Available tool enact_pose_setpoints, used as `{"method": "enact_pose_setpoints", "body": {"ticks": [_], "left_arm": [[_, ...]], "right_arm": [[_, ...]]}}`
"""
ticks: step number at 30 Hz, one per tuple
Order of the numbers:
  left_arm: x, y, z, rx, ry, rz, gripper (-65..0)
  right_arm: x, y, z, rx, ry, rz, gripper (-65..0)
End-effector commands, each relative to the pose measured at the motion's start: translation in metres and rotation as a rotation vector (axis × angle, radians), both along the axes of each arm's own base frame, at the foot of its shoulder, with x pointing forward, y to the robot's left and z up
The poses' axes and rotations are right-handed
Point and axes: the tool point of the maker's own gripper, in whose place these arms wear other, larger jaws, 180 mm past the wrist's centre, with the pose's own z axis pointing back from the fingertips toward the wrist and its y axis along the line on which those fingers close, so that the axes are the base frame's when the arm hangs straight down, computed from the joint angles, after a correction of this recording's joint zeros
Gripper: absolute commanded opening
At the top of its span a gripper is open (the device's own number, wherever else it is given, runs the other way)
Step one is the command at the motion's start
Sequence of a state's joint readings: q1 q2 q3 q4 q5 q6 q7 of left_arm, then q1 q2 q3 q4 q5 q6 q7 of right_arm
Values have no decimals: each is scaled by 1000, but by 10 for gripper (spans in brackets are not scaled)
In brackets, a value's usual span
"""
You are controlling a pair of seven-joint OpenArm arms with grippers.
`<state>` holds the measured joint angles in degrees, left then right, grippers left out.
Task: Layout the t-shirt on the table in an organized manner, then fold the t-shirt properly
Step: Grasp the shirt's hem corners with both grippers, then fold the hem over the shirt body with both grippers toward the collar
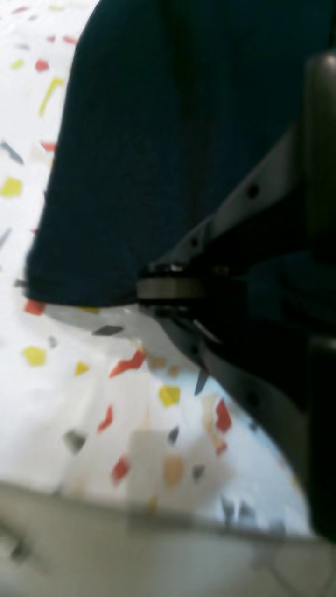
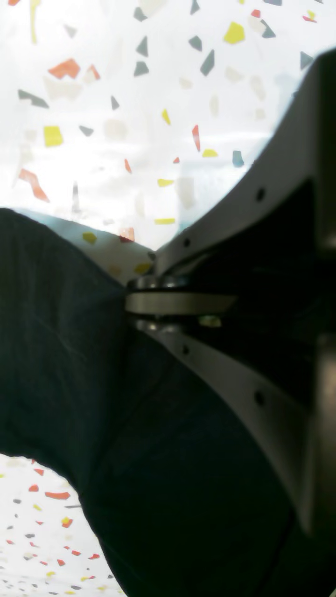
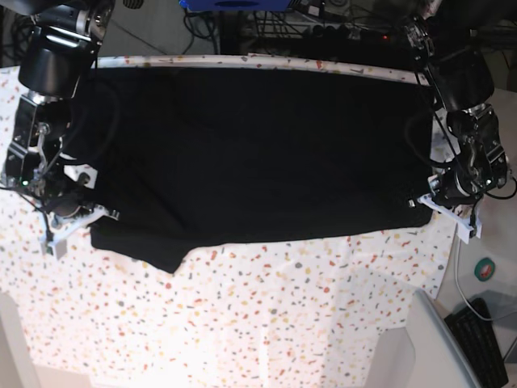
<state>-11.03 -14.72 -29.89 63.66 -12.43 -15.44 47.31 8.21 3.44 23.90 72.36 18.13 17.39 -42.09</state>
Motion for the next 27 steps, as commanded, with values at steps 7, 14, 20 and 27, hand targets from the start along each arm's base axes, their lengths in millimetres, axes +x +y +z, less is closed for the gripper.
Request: {"method": "enact_pose_setpoints", "body": {"ticks": [7, 14, 20, 27], "left_arm": [[-27, -2, -4, 29, 32, -21, -650], [-39, -1, -10, 31, 54, -21, -607], [-48, 29, 0, 11, 7, 114, -244], [-11, 26, 12, 27, -96, 90, -194]], "right_arm": [[14, -4, 16, -4, -59, -3, -650], [14, -4, 16, -4, -59, -3, -650], [14, -4, 16, -4, -59, -3, -650], [15, -4, 17, -4, -62, -4, -650]]}}
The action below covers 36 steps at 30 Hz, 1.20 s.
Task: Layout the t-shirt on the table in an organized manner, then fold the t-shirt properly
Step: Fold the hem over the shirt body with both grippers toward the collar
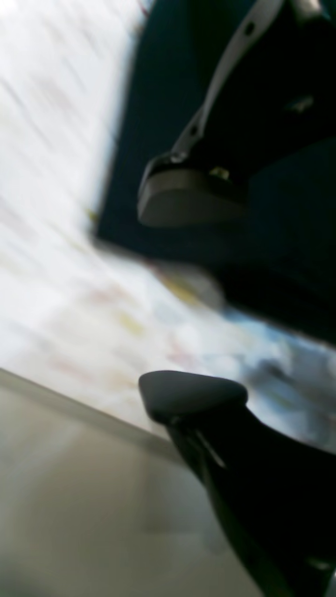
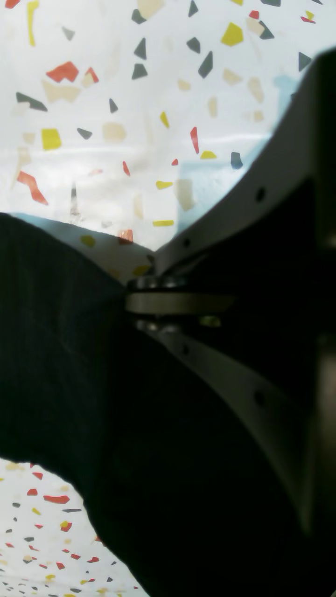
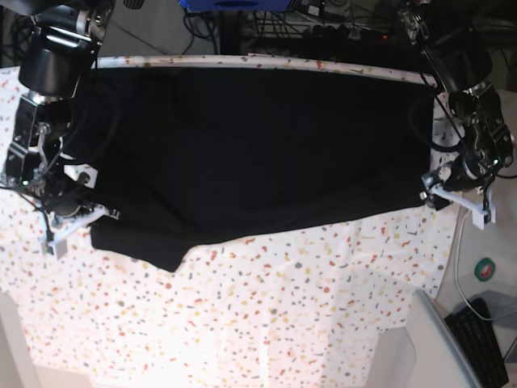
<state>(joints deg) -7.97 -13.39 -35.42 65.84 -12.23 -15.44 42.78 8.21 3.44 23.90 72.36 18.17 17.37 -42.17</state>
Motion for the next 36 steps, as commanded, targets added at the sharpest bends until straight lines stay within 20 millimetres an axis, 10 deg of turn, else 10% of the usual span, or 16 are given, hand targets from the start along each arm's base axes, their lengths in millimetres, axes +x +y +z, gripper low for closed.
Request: {"method": "enact_pose_setpoints", "body": {"ticks": [1, 11, 24, 27, 32, 36], "left_arm": [[13, 5, 10, 21, -29, -18, -194], [53, -2, -6, -38, -49, -19, -194], [45, -14, -32, -96, -6, -2, -201], [45, -16, -33, -96, -7, -7, -299], [61, -42, -35, -50, -53, -104, -650], [79, -49, -29, -47, -84, -126, -650]], "right_arm": [[15, -4, 17, -5, -63, -4, -650], [15, -5, 17, -6, -63, -4, -650], [16, -5, 17, -7, -66, -5, -650], [15, -5, 16, -5, -61, -5, -650], [15, -4, 16, -3, -62, -5, -650], [16, -3, 16, -3, -65, -3, -650]]}}
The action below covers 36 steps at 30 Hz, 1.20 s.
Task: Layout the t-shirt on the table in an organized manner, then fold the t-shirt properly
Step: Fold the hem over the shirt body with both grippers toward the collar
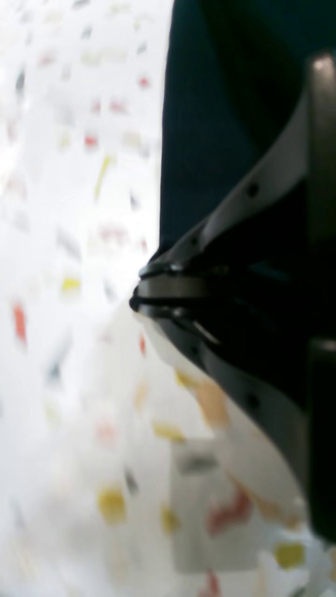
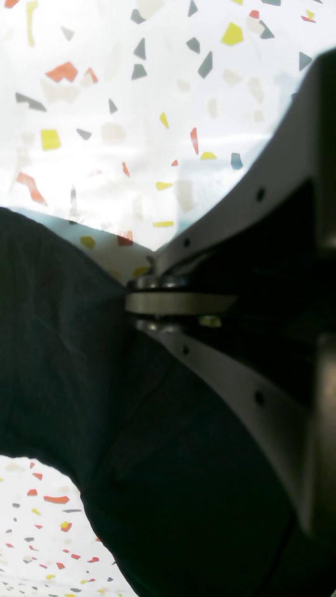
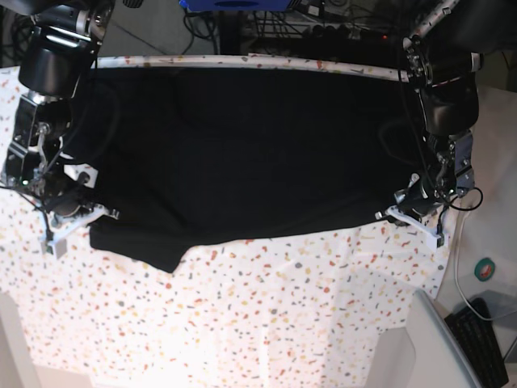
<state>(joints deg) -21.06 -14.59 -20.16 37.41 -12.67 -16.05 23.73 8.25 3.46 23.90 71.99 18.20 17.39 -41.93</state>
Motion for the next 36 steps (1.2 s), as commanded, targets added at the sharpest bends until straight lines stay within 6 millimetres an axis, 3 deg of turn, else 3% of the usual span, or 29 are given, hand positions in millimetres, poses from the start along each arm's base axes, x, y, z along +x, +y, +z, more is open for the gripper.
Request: {"method": "enact_pose_setpoints", "body": {"ticks": [1, 4, 9, 13, 16, 19, 23, 29, 36], "left_arm": [[20, 10, 21, 23, -50, 5, -650], [41, 10, 42, 29, -100, 0, -650], [64, 14, 68, 41, -156, -1, -650], [60, 13, 65, 29, -115, -7, -650], [63, 15, 74, 45, -139, -11, -650], [60, 16, 76, 58, -151, -14, -650], [59, 17, 79, 67, -159, -18, -650], [55, 15, 77, 60, -116, -29, -650], [43, 17, 88, 97, -114, -49, -650]], "right_arm": [[22, -5, 22, -7, -82, -4, -650], [36, -16, 25, -19, -112, -20, -650], [63, -14, 21, -96, -151, 80, -650], [82, -22, 23, -153, -246, 104, -650], [89, -29, 16, -190, -276, 121, -650], [93, -31, 10, -232, -313, 159, -650], [98, -33, 18, -282, -402, 209, -650], [96, -30, 7, -320, -376, 274, -650], [101, -24, 17, -323, -451, 289, -650]]}}
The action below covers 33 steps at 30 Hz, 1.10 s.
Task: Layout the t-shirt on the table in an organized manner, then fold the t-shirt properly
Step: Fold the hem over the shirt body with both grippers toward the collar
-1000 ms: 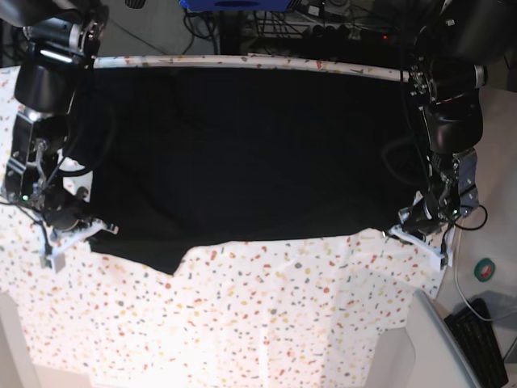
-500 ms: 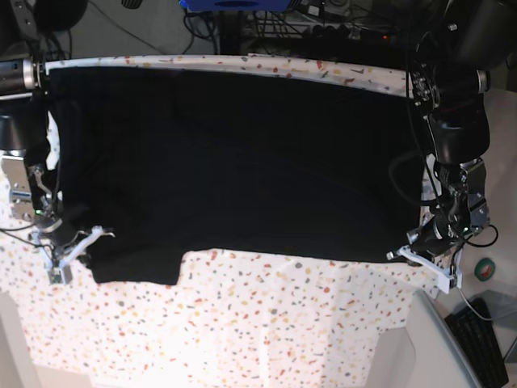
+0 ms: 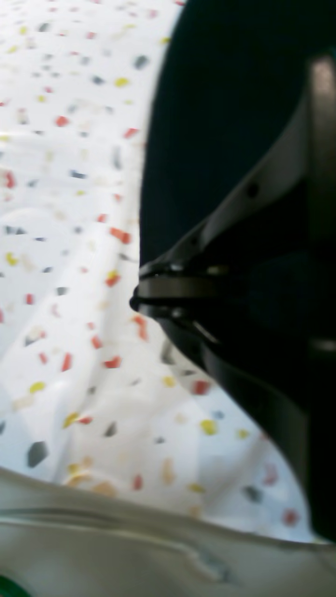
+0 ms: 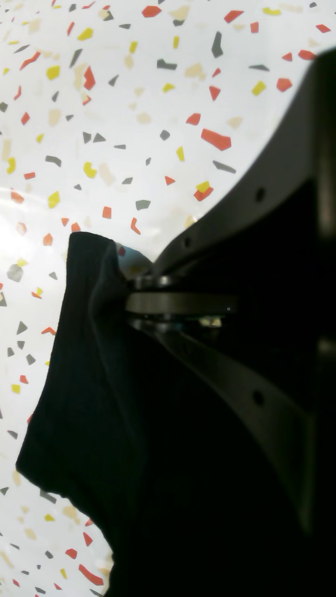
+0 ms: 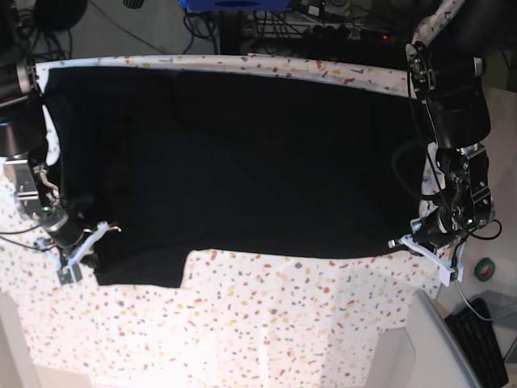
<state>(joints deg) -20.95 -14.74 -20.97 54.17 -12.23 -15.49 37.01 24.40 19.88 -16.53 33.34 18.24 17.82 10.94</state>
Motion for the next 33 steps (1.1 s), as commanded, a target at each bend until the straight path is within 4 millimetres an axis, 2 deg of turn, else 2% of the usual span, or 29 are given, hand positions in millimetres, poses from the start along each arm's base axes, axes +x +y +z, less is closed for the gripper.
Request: {"method": "enact_pose_setpoints", "body": {"ticks": [1, 4, 8, 16, 20, 22, 26, 30, 33], "left_arm": [[11, 14, 25, 13, -71, 23, -650], [1, 30, 33, 8, -74, 72, -650], [-18, 42, 34, 29, -55, 93, -650], [-48, 43, 32, 82, -7, 67, -650], [-64, 40, 30, 80, 26, 54, -650], [-70, 36, 31, 46, 7, 48, -650], [-92, 40, 27, 10, 16, 36, -650], [-113, 43, 18, 2, 50, 41, -650], [-122, 44, 18, 21, 59, 29, -650]], "right_arm": [[17, -7, 24, 3, -75, -6, -650], [10, -10, 33, -11, -106, 18, -650], [-5, 5, 41, -33, -92, 80, -650], [-35, 6, 63, -37, -34, 54, -650], [-59, 0, 60, -59, 46, 35, -650], [-70, 5, 57, -45, 68, 28, -650], [-94, -2, 53, -38, 124, -16, -650], [-123, -5, 42, -30, 191, -49, -650], [-139, -7, 30, -21, 230, -66, -650]]}}
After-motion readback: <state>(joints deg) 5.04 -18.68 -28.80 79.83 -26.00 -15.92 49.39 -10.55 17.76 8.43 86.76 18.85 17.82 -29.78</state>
